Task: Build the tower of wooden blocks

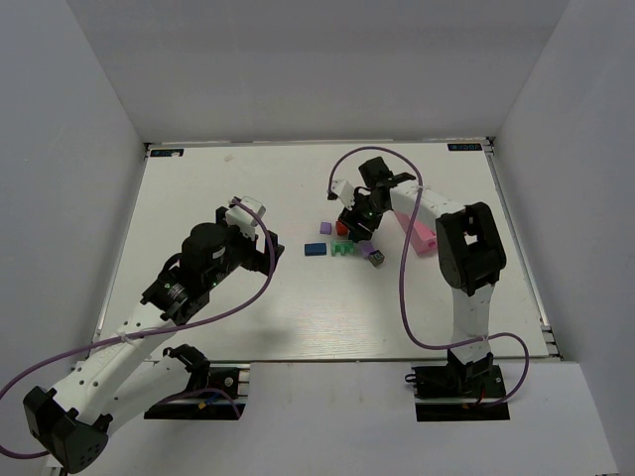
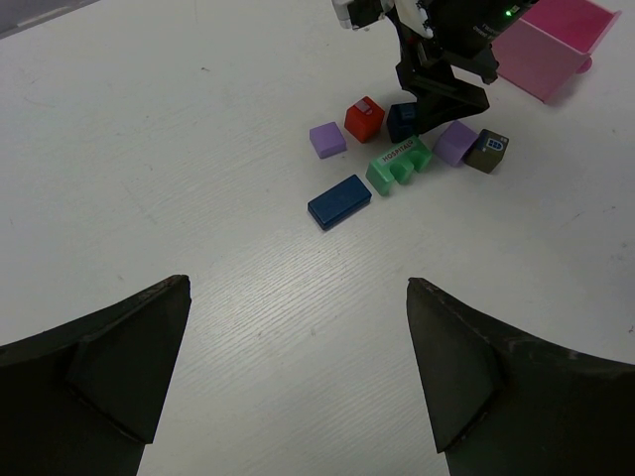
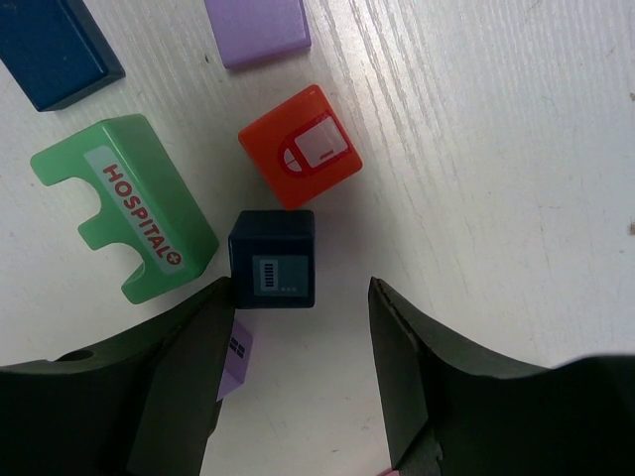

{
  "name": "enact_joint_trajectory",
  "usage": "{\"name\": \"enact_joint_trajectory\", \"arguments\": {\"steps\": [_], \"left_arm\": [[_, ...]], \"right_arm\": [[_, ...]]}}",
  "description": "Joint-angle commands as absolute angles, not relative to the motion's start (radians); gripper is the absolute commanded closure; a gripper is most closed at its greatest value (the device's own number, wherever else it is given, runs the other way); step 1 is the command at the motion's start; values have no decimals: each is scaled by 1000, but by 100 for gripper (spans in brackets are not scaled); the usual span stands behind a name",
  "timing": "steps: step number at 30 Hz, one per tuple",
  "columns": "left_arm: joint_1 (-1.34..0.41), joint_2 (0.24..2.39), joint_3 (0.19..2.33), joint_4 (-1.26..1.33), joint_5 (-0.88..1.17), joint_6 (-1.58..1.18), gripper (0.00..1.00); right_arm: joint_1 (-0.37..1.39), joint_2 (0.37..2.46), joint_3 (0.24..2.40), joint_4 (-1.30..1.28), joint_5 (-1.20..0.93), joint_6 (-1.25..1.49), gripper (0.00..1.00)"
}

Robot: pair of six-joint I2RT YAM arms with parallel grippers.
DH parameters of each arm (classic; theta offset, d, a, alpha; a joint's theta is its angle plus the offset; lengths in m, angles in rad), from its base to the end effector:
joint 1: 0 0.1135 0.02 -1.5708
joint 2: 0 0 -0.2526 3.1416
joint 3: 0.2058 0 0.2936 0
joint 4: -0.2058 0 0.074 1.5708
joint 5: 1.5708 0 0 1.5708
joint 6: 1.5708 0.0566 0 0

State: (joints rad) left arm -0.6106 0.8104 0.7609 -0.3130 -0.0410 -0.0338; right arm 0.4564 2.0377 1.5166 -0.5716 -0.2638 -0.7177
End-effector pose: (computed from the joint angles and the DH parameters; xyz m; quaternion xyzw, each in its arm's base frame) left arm 0.2127 -0.1460 0.2959 0.2229 0.7921 -0.1638 0.5441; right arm 0.4172 0.2213 0.1338 -0.5594 0.7846 0.0961 0.2494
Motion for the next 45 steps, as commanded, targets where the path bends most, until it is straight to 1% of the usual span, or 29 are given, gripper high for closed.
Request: {"name": "enact_joint_trajectory", "arguments": {"steps": [1, 11, 14, 21, 26, 29, 30, 33, 35, 37, 42, 45], "left_arm": [[-609, 805, 756, -304, -32, -35, 0], [-609, 815, 756, -304, -32, -35, 0], [-609, 815, 756, -304, -41, -35, 0], [-609, 815, 756, -304, -41, -35, 0], [-609, 815, 756, -304, -41, -35, 0], [-609, 815, 756, -304, -41, -35, 0], [-609, 815, 756, -304, -41, -35, 0], [-609, 815, 756, -304, -41, -35, 0], [-609, 815, 756, -304, -41, -35, 0], [-609, 815, 756, -304, -41, -35, 0], [-609, 815, 756, -304, -41, -35, 0], [-609, 815, 756, -304, -51, -35, 0]], "right_arm": [[457, 2048, 1560, -549, -284, -733, 38], [460, 2057, 1565, -543, -298, -742, 38], [460, 2059, 1568, -545, -301, -747, 41], [462, 2066, 1566, -546, -310, -755, 44], [460, 2068, 1566, -543, -319, -753, 63], [462, 2060, 1565, -545, -318, -750, 70], [457, 2057, 1566, -545, -318, -753, 70], [456, 2031, 1559, -540, -310, -747, 75], [459, 2017, 1551, -519, -296, -742, 75], [459, 1984, 1534, -499, -279, -742, 79], [462, 1911, 1529, -489, -264, -750, 80], [466, 1872, 1523, -497, -259, -759, 83]]}}
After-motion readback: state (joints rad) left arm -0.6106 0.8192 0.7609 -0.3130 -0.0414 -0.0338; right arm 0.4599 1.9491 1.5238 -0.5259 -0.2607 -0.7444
